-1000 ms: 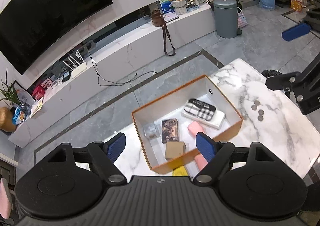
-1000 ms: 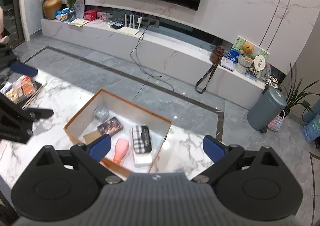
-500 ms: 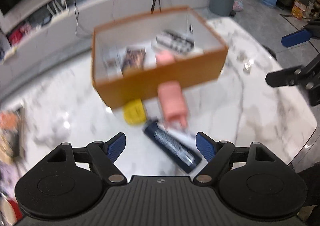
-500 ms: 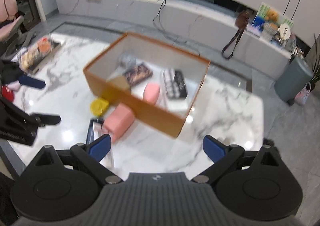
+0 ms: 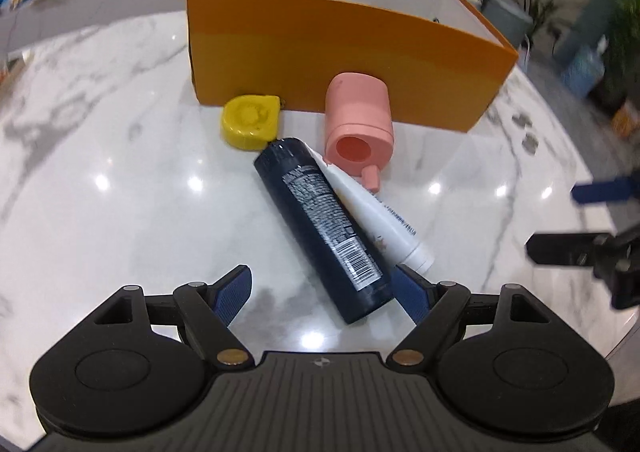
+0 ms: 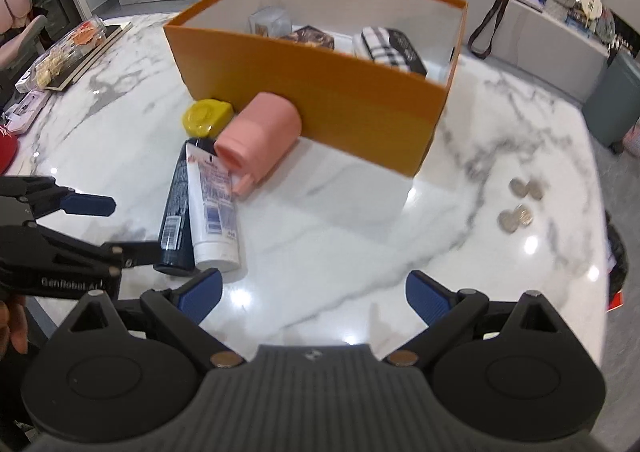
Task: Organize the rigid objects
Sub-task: 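Grasp the navy spray can with the left tool while the right tool grasps the pink cup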
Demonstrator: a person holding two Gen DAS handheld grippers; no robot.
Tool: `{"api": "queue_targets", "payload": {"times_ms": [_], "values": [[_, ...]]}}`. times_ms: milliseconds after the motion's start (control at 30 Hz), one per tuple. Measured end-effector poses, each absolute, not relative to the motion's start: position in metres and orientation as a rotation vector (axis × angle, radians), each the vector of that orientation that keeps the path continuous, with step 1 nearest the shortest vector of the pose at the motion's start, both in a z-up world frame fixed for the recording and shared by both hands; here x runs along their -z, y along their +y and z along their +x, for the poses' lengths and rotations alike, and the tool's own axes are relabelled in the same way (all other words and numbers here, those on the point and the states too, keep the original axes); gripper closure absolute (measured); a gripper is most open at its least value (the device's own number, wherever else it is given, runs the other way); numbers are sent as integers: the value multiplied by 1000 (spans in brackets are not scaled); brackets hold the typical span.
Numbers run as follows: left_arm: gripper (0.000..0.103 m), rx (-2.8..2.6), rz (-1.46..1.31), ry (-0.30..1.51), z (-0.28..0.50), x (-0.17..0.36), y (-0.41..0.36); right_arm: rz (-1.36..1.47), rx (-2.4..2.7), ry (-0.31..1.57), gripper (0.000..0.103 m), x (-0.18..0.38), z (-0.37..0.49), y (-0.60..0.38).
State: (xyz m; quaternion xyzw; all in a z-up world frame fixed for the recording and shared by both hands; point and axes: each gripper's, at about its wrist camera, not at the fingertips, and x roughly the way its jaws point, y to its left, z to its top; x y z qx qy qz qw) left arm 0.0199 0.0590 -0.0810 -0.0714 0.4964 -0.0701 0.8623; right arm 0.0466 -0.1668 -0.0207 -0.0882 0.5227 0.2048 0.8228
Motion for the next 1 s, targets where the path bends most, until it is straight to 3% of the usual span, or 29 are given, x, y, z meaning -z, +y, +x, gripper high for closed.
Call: {"api": "queue_targets", "payload": {"times_ms": [433,500,700,900,1000], "values": [[12,132,-83,993,30,107,48,-104,-461,1101,6,36,51,-165],[16,126,-53,982,30,109,49,-128,-465,1093,6,39,51,-159],[50,74,10,949,23,108,72,-164,-473,1070,7,52,59,-135],[53,60,24,933,13,107,91,-88,-427,1008,7,55,78,-117],[49,65,36,914,13,107,92,-15,-397,981,7,56,88,-111]]}}
